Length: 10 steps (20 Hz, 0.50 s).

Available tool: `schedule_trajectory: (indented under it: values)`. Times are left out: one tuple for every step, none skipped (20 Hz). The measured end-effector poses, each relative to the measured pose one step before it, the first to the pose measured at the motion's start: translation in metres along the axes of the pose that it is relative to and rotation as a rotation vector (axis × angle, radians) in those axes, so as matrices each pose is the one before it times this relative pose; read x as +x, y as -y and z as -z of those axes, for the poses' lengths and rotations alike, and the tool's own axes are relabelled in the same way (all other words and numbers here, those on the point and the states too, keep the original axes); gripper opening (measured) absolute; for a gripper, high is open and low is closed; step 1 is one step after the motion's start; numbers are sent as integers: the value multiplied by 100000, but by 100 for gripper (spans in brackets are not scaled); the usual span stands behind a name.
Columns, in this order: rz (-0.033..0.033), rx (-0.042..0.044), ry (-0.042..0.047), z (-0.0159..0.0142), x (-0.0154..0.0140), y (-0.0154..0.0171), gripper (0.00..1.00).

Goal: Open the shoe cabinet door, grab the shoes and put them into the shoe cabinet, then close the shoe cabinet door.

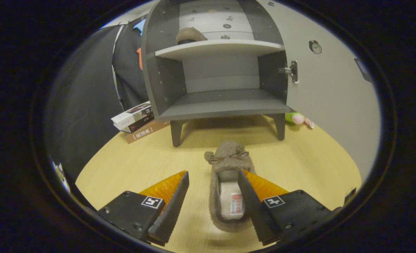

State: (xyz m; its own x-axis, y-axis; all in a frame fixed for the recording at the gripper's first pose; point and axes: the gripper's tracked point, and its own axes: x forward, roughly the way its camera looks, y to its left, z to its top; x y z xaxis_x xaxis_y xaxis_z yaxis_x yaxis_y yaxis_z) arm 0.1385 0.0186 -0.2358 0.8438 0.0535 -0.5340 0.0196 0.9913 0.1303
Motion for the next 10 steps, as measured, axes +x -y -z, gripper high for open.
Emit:
schedule_trajectory:
  values:
    - [-64,1642,-2592,407,79,-156,80]
    - [-256,737,-1349,158,132,-154,74]
    - [460,396,-691,57,77,71,65]
    - [428,411,-1120,148,331,97,62]
    - [1228,68,-1521,318,224,139,57]
    - [1665,-1033,-1156,199,197,411,51]
    - [1329,49,-1015,128,268,528,41]
    - [-3140,1835,-1005,6,-154,-504,31]
    - [-1641,525,-1237,143,-171,-375,15]
    - [-1259,925,-696,72,-91,-110,12]
